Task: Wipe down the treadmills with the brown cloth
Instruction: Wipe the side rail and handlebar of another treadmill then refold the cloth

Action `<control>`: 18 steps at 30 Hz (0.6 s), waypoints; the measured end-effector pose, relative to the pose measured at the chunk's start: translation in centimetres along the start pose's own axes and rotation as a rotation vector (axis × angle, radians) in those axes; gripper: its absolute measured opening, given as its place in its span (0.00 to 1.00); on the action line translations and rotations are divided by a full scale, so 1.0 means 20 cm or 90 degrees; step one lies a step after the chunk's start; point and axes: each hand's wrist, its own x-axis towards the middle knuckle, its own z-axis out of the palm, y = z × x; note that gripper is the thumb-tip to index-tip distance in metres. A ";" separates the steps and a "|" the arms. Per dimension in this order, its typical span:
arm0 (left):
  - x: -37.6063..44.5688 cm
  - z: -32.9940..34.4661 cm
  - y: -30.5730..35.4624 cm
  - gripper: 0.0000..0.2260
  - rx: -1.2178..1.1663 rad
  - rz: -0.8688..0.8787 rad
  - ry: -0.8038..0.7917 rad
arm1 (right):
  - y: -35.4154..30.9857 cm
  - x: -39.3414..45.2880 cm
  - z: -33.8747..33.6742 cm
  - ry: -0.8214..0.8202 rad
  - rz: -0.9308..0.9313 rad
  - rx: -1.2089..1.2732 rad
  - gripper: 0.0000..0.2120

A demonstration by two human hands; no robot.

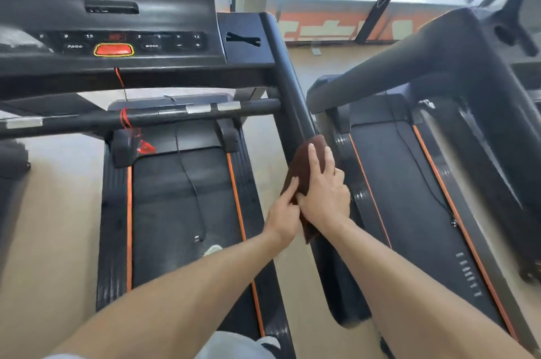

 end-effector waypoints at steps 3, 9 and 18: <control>-0.12 0.03 -0.09 0.20 -0.113 -0.073 0.036 | 0.09 -0.26 0.01 -0.008 0.010 -0.006 0.49; -0.48 0.19 -0.31 0.19 -0.127 -0.112 0.014 | 0.28 -0.68 0.03 -0.035 0.039 0.020 0.56; -0.42 0.25 -0.10 0.29 -0.149 -0.128 -0.034 | 0.25 -0.48 0.01 -0.069 0.128 0.164 0.53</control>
